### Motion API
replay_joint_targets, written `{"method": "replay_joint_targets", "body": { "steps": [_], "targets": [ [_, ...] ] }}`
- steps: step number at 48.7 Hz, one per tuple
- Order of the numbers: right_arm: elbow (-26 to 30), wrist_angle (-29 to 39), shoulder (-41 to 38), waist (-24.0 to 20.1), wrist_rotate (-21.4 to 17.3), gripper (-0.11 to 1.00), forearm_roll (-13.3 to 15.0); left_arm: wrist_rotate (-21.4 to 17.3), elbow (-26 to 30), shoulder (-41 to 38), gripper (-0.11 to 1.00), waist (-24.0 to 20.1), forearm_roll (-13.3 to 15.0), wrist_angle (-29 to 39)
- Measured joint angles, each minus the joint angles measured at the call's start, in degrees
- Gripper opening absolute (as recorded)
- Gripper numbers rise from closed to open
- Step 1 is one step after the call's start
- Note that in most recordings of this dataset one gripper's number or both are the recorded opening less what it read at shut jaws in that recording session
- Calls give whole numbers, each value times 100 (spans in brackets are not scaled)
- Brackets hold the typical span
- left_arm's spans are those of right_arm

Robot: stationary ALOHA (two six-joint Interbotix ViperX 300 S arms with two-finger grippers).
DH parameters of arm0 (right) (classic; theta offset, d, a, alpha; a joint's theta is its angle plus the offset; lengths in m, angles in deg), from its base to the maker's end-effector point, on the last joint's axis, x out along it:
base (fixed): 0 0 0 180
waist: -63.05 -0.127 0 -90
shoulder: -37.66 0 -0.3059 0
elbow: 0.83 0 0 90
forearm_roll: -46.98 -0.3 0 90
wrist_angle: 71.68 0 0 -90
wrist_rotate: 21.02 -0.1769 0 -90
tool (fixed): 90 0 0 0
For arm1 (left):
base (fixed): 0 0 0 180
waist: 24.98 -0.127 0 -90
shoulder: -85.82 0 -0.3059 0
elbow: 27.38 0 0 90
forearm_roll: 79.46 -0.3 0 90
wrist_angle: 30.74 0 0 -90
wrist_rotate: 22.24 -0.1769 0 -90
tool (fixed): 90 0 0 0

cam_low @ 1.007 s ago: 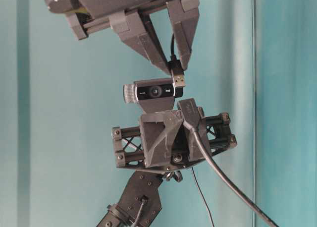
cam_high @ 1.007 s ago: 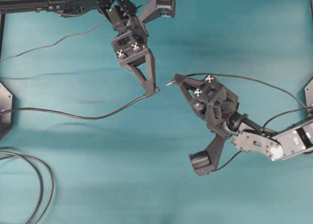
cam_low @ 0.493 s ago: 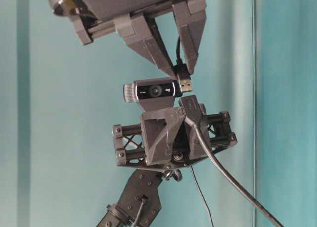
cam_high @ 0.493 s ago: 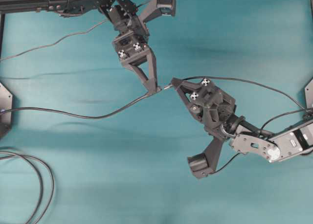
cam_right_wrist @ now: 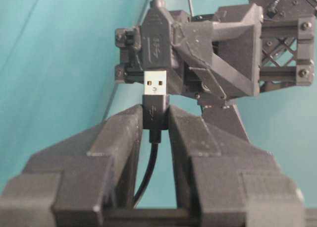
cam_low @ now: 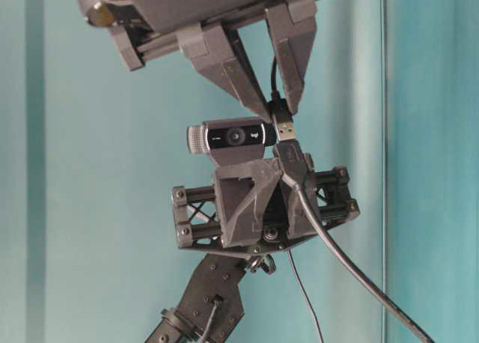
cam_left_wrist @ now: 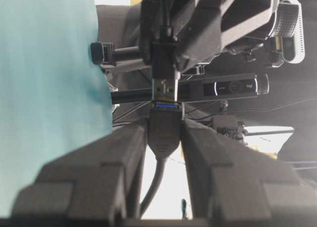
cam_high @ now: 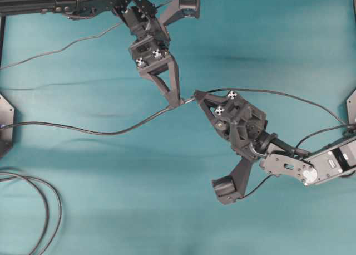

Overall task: Insert the USB using both arms.
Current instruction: 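Push the male plug down into the female socket with the right gripper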

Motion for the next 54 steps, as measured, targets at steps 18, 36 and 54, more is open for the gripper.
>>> {"method": "replay_joint_targets", "body": {
  "steps": [18, 36, 54],
  "targets": [
    [53, 0, -88, 0, 0, 20, 0, 9, -9, -18, 27, 35, -26, -53],
    [62, -62, -88, 9, 0, 20, 0, 0, 0, -26, 27, 35, -35, -97],
    [62, -360, -88, 9, -9, 20, 0, 9, 35, -35, 27, 26, -53, -97]
  ]
}}
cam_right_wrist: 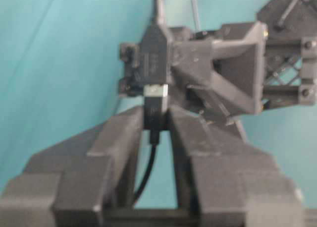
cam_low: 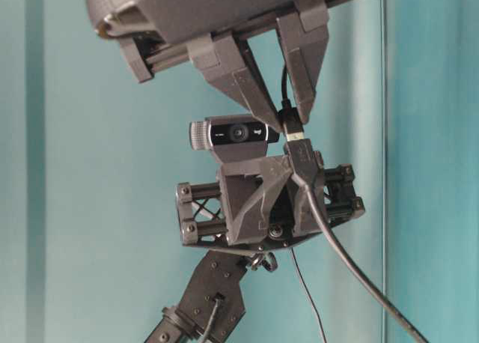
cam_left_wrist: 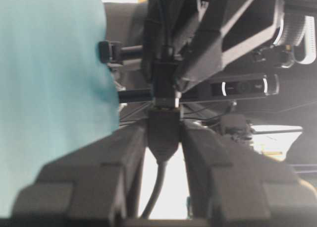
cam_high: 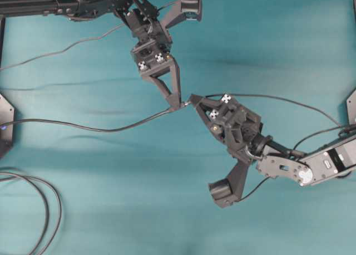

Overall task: Insert the USB using both arms.
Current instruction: 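Push the male plug down into the female socket with the right gripper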

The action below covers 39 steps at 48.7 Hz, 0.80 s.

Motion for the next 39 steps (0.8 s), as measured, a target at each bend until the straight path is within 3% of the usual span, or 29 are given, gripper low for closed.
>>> {"method": "replay_joint_targets", "body": {
  "steps": [39],
  "targets": [
    [18, -35, -26, 0, 9, 20, 0, 114, 387, -185, 27, -9, -9, -44]
  ]
}}
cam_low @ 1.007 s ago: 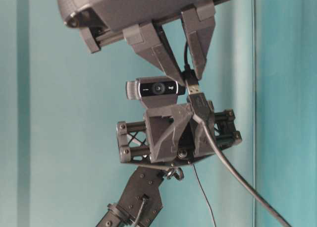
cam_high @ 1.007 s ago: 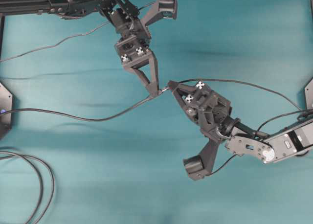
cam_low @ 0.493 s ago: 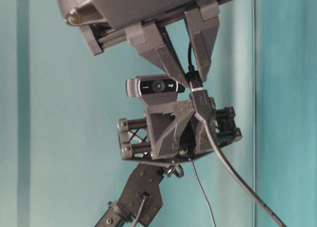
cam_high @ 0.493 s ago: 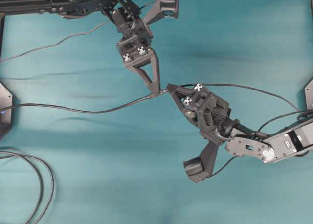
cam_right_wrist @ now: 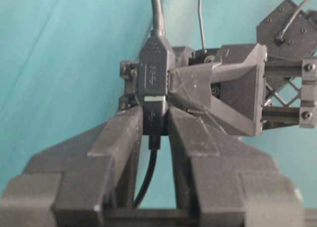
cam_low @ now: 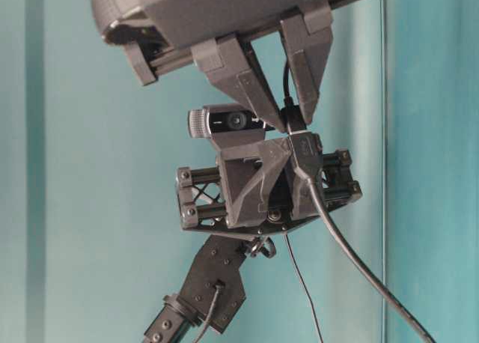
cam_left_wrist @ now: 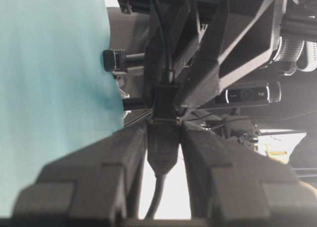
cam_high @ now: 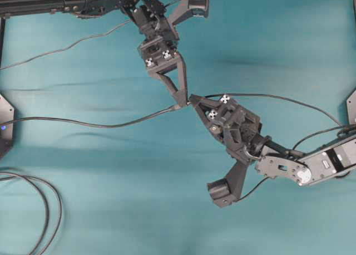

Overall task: Insert the USB using both arms.
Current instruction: 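Push the male plug down into the female socket with the right gripper, then open the right gripper and withdraw it from the joined connectors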

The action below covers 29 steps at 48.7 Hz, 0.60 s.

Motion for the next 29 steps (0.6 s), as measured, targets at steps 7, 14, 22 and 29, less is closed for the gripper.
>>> {"method": "replay_joint_targets", "body": {
  "steps": [7, 14, 22, 29],
  "targets": [
    [0, 9, 0, 9, 0, 20, 0, 0, 0, 0, 27, -9, 0, 9],
    [-26, 237, -18, -9, -9, 20, 0, 0, 18, 0, 27, -18, 0, 18],
    [-35, 510, -26, -44, -79, 20, 0, 0, 70, 0, 27, -18, 9, 18],
    [-26, 527, -26, -53, -255, 20, 0, 9, 70, 0, 27, 0, 9, 18]
  ]
}}
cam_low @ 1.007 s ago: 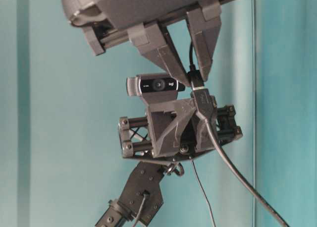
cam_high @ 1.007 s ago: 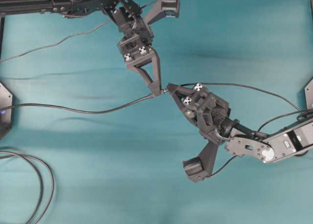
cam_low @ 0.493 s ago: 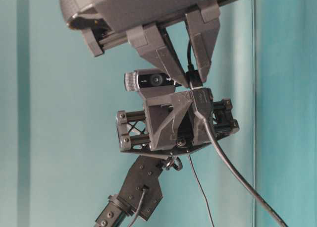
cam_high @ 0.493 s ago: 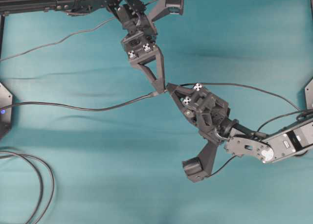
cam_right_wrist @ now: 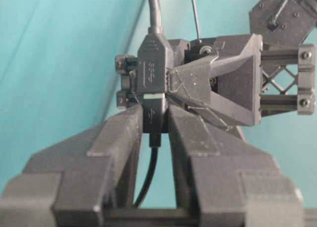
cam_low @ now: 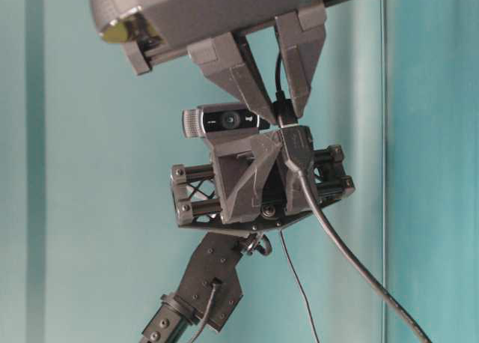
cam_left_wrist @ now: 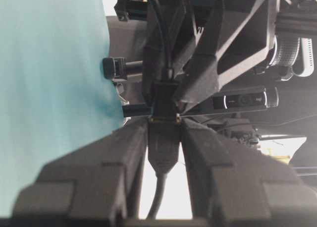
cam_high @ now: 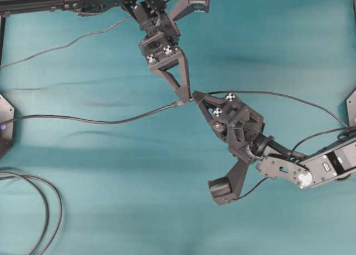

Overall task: Insert the USB using both arms.
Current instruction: 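Open the right gripper and withdraw it from the joined connectors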

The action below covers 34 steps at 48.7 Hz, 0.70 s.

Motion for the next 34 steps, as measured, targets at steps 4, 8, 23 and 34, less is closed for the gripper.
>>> {"method": "replay_joint_targets", "body": {
  "steps": [4, 8, 23, 34],
  "targets": [
    [0, 9, 0, -9, -88, 22, 0, 9, 0, 0, 27, 9, 0, 18],
    [0, 18, 9, -9, -149, 40, 0, 9, 0, 0, 27, 9, 0, 26],
    [97, 264, 0, -158, -299, 66, 0, 26, -26, 0, 27, 53, -9, 0],
    [457, 343, 18, -765, -1222, 66, -9, 272, -229, 211, 27, -114, -747, -563]
  ]
}}
